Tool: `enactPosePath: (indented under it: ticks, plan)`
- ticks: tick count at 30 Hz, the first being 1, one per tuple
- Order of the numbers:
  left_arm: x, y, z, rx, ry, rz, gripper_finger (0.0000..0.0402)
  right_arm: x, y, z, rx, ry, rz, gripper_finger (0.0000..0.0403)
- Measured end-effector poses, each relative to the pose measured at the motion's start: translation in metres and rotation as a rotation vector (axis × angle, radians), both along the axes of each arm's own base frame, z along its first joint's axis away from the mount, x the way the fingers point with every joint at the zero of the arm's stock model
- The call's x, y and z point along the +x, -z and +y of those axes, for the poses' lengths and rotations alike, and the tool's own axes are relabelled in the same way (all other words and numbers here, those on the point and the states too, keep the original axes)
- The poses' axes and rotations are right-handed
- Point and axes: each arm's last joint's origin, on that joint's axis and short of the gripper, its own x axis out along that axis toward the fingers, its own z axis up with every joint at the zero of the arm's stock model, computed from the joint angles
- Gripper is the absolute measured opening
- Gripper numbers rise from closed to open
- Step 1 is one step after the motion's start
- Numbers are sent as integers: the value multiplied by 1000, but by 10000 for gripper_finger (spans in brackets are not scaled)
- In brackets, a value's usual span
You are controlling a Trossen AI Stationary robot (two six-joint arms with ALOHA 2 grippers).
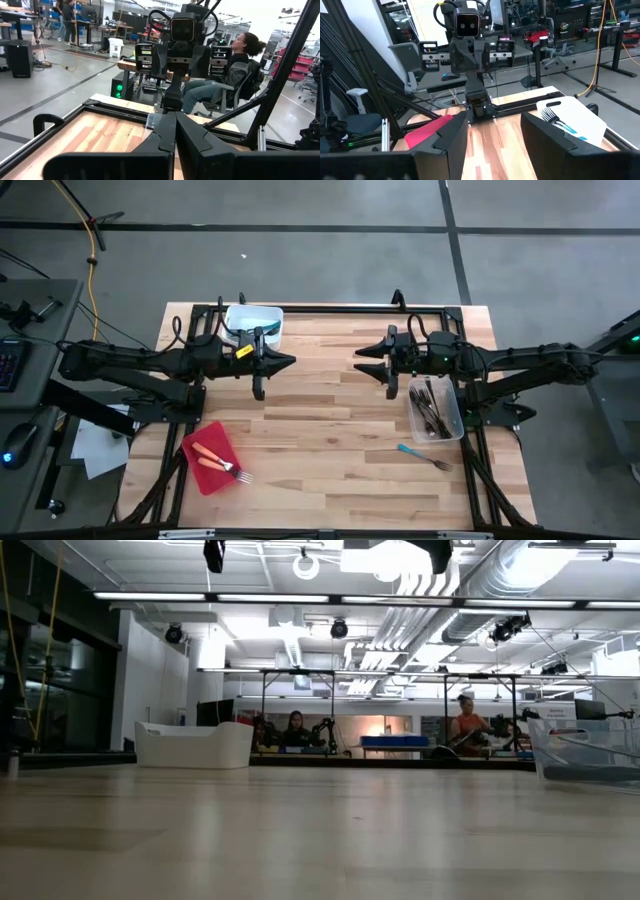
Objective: Sort silverware by color (type)
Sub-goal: Put the blue fork into the white bin
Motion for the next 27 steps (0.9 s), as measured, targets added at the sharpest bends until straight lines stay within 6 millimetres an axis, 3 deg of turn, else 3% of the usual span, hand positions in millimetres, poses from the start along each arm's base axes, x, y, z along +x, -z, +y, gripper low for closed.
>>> enactPosePath:
  ticks: [10, 14, 17, 22, 27]
  plan:
    - [0, 0, 0, 0, 0, 0, 0, 0, 0, 0, 9, -1, 1, 170]
    - [0, 0, 0, 0, 0, 0, 0, 0, 1, 1, 186, -5, -6, 170]
    - [0, 0, 0, 0, 0, 0, 0, 0, 4, 8, 345, -103, 37, 170]
    - [0, 1, 0, 0, -1, 12, 0, -4, 19, 36, 492, -244, 236, 170]
    - [0, 1, 0, 0, -1, 15, 0, -22, 31, 67, 581, -217, 638, 169]
